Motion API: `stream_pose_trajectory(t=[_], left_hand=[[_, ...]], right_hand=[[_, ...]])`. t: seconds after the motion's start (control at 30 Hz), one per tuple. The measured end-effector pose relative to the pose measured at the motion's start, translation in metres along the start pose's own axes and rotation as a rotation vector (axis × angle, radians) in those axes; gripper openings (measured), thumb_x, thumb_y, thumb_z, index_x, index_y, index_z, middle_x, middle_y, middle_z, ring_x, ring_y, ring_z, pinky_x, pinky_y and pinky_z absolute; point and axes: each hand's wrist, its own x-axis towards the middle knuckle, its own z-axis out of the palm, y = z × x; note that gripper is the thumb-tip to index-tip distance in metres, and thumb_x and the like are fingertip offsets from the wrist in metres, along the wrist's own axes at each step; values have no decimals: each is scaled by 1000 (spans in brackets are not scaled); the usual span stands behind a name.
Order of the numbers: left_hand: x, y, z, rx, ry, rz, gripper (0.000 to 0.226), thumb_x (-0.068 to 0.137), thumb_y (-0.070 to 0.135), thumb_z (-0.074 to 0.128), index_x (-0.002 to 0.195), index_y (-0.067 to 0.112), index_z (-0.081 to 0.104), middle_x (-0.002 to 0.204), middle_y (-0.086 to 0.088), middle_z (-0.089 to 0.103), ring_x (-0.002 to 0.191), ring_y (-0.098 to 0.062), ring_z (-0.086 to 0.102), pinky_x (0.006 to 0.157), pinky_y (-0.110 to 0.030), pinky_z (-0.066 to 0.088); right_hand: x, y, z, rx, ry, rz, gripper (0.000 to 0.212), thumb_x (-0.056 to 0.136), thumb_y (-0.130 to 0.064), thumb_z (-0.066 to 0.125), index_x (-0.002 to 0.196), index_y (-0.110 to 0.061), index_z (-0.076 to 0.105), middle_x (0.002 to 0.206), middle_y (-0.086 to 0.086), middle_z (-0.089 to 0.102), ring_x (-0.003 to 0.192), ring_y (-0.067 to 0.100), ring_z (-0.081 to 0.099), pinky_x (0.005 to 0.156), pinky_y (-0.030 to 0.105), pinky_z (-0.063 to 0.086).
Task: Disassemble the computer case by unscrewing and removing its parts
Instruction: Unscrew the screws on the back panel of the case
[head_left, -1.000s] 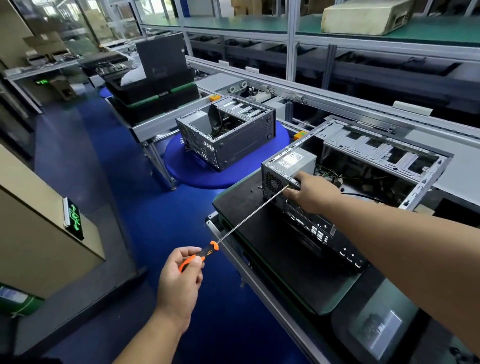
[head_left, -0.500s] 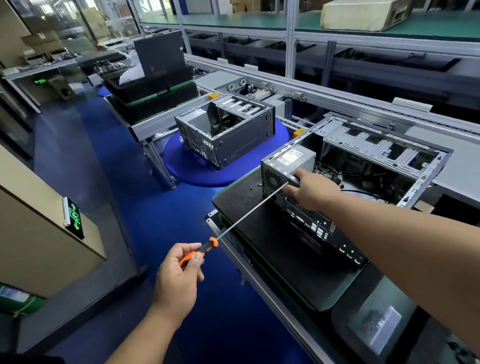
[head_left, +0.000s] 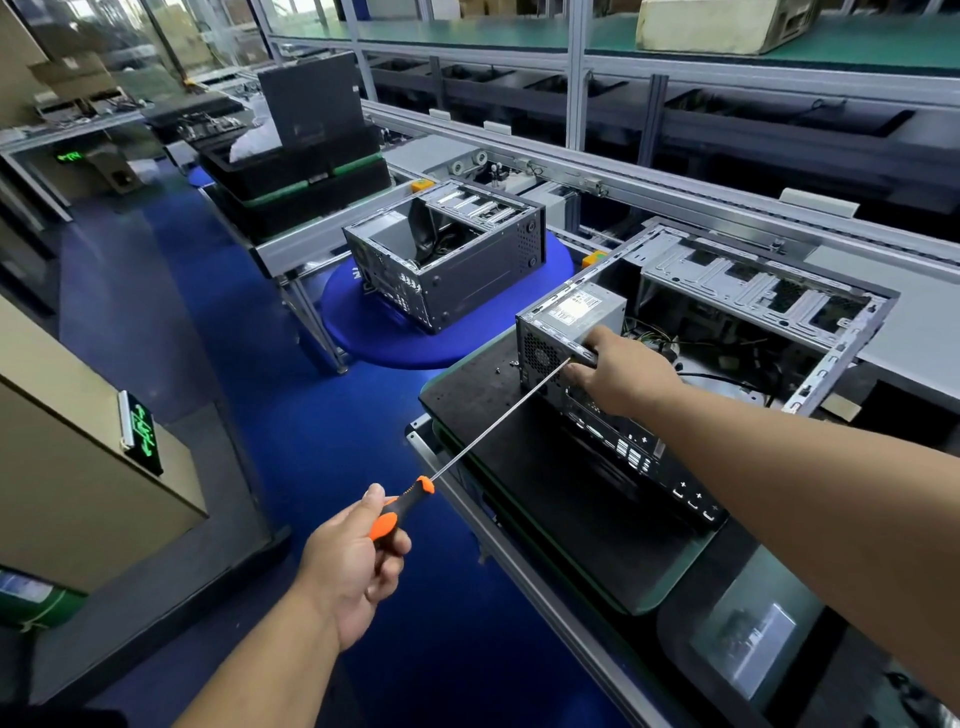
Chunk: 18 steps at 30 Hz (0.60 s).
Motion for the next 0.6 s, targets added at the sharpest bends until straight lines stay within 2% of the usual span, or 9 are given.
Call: stream_pose_trajectory(t=[0.1, 0.2, 0.3, 0.4, 0.47, 0.53, 0.6], left_hand=[[-2, 1, 1, -80, -46, -50, 30, 106, 37, 60, 111, 8, 69, 77, -15, 65, 49, -17, 49, 38, -23, 29], [-2, 2, 0, -200, -54, -10, 10, 100, 8, 57, 110, 8, 59, 92, -17, 61, 61, -21, 58, 43, -26, 39], [-2, 1, -2, -269, -53, 47, 21, 101, -6, 51, 107, 13, 55, 94, -12, 56, 68, -21, 58, 49, -26, 44], [-3, -1, 0, -236, -46, 109, 14, 106, 0, 53, 103, 13, 58, 95, -10, 61, 68, -19, 62, 51, -24, 50], [-4, -1, 2, -156, -3, 145, 5, 109, 11, 55, 106, 12, 60, 96, -15, 70, 66, -18, 65, 52, -24, 50], [-5, 0, 6, -85, 52, 155, 17, 110, 27, 55, 109, 11, 62, 93, -17, 75, 61, -18, 66, 48, -24, 47], [-4, 1, 8, -36, 102, 135, 33, 110, 43, 51, 109, 12, 64, 85, -16, 76, 55, -17, 63, 43, -24, 41]], right_hand=[[0, -1, -5, 66, -34, 32, 51, 91, -65, 58, 132, -37, 48, 121, -2, 68, 88, 23, 69, 81, 39, 52], [1, 1, -8, 197, -69, 60, 49, 88, -62, 67, 127, -35, 55, 111, -3, 70, 83, 18, 69, 77, 35, 54], [5, 5, -12, 444, -110, 98, 48, 83, -38, 82, 124, -25, 63, 109, 1, 69, 83, 19, 70, 72, 31, 53], [8, 12, -16, 567, -176, 131, 52, 81, -21, 85, 130, -23, 68, 120, 0, 62, 99, 20, 62, 87, 29, 42], [9, 15, -16, 621, -198, 139, 52, 79, -15, 86, 128, -23, 70, 116, 0, 65, 96, 18, 62, 88, 28, 40], [9, 15, -16, 652, -202, 148, 51, 78, -10, 86, 125, -22, 72, 110, 2, 71, 92, 15, 65, 85, 29, 45], [9, 16, -16, 670, -203, 155, 51, 77, -7, 85, 124, -21, 73, 111, 5, 74, 96, 19, 67, 89, 32, 49]])
